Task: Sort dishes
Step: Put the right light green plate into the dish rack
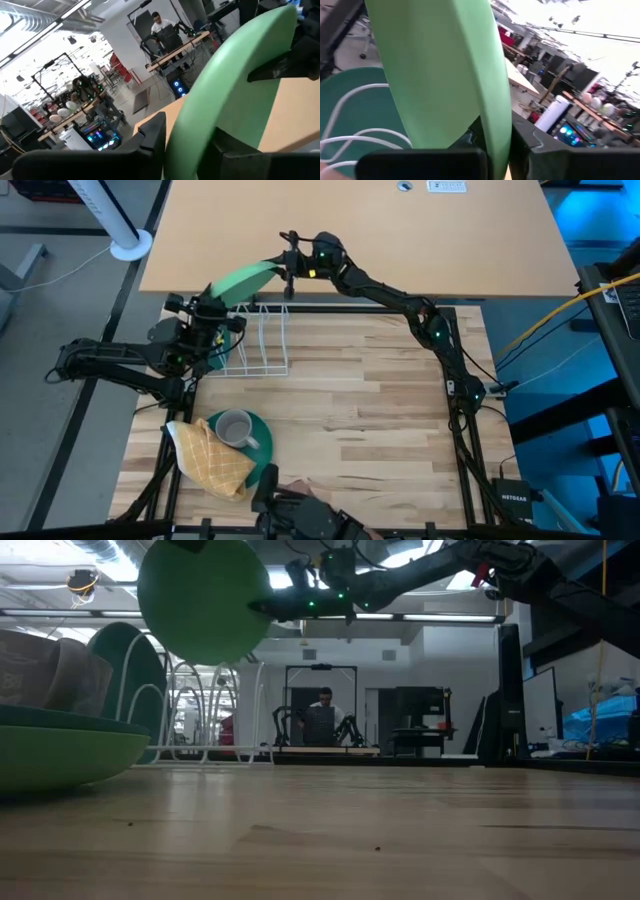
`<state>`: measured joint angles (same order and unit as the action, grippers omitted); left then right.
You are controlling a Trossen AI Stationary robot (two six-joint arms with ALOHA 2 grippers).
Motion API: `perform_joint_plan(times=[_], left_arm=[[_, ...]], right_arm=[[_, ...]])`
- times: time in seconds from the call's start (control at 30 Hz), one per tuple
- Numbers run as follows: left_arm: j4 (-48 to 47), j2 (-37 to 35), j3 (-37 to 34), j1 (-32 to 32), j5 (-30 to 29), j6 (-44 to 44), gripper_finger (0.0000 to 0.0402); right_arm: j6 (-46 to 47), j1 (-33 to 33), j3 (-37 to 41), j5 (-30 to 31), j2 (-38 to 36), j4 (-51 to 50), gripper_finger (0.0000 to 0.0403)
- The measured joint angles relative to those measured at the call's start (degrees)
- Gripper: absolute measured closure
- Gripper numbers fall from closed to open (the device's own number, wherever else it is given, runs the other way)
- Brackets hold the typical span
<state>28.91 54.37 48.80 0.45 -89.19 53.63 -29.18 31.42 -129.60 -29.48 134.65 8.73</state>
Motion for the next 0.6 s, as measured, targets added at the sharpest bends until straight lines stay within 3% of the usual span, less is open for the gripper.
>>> perform_joint_plan(times=[0.43, 0.6], left_arm=[[-0.17, 0.11, -0.02, -6.81, -0.90, 0.25, 0.0333], [-1.05, 1.14, -0.04, -9.27, -1.22, -3.67, 0.0332]], right_arm=[[-5.67, -0.04, 0.00, -5.01, -0.13, -1.42, 0.0368], [-6.60, 0.05, 0.00, -7.71, -0.14, -3.65, 0.0368]])
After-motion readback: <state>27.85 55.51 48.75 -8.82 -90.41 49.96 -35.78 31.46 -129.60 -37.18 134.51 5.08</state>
